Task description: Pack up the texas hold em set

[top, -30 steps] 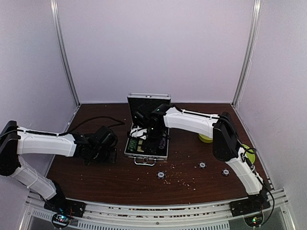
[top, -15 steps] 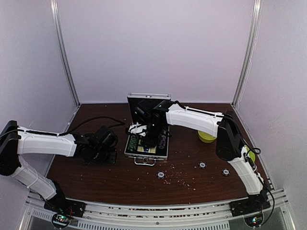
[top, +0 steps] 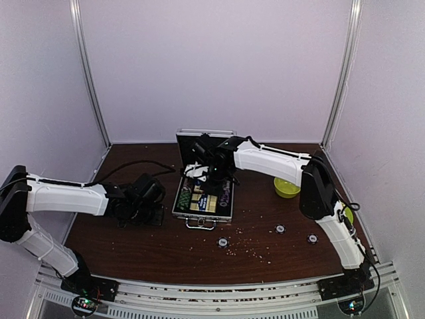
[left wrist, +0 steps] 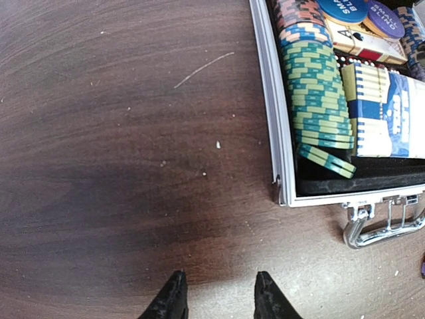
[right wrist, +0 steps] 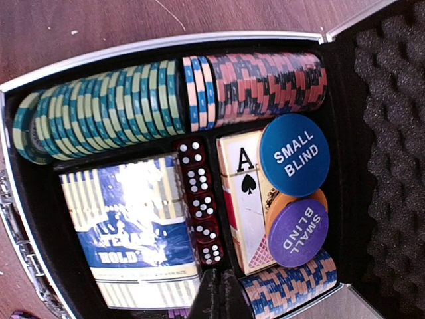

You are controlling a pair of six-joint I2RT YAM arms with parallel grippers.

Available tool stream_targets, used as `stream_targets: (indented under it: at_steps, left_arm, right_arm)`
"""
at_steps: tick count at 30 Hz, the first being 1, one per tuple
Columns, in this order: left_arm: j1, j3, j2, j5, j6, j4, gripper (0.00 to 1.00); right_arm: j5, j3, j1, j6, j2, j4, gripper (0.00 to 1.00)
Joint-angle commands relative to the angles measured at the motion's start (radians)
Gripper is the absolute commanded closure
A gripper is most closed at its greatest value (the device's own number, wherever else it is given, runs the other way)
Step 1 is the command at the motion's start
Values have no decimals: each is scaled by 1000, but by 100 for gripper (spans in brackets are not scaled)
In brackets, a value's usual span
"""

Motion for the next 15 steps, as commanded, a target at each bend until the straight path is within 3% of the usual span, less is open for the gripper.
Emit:
stream_targets:
  at_steps: [1,15]
  left_arm:
    - [6,27,6,8,16,27,64]
    - [6,18,12,13,12,37,64]
  right_arm:
    - [32,14,-1,7,46,6,100]
    - [14,-57,22,2,61,-6,96]
